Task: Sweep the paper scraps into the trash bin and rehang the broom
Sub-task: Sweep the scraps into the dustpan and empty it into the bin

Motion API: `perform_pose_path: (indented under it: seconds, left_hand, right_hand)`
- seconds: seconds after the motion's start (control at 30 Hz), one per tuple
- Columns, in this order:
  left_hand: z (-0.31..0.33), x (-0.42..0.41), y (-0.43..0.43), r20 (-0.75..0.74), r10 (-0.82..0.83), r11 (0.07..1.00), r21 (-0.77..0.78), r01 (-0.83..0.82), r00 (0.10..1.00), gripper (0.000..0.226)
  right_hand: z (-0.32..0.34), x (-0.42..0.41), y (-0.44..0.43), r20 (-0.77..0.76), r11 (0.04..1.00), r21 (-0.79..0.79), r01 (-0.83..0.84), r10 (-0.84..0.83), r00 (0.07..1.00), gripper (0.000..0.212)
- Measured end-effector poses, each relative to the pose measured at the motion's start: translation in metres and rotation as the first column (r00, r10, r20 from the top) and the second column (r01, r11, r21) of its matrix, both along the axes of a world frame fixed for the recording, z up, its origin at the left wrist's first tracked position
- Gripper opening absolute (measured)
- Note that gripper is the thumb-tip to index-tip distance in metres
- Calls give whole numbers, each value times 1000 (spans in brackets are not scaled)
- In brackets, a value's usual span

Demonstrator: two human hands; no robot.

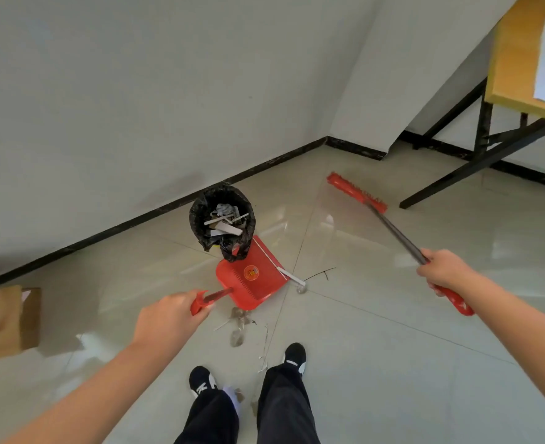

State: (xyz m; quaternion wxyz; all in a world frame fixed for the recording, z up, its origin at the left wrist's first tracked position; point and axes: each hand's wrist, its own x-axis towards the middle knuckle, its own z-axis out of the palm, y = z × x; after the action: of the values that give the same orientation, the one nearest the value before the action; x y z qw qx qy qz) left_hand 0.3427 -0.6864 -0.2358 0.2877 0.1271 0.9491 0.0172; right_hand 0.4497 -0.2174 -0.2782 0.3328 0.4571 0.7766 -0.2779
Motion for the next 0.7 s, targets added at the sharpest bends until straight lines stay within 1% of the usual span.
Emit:
perform_pose_path:
  seconds: [0.07,0.17,0.23,0.27,0.4,0.57,0.63,0.7]
  left_hand:
    - [13,5,-2,-20,-4,1000,-12,3,1000,30]
    - [32,9,-14,-83,-6,1000,-19,5,997,30]
    - [40,10,-26,-121,-5,1000,-18,3,993,32]
    - [42,10,-33,-125,-5,1000,-25,2,992,33]
    - [50,14,-63,-117,6,999,-44,-11,993,33]
    - [50,15,-111,-70,-27,998,-56,23,997,35]
    - [47,11,-136,-52,-33,999,-19,33,998,36]
    - [45,7,-162,-55,-43,998,49,46,998,35]
  right_hand:
    - [-20,2,-2,-28,990,-52,128,-129,991,24]
    - [-51,3,-13,-14,933,-143,330,-335,942,23]
    - [-65,7,-27,17,900,-179,398,-402,915,27]
    - [-68,11,-36,38,891,-194,410,-410,911,28]
    - [-62,46,-86,86,867,-249,432,-424,901,24]
    - [-33,98,-168,125,868,-299,396,-376,918,50]
    - [-18,118,-206,133,851,-335,405,-382,914,60]
    - [-5,135,-242,153,845,-347,408,-378,913,64]
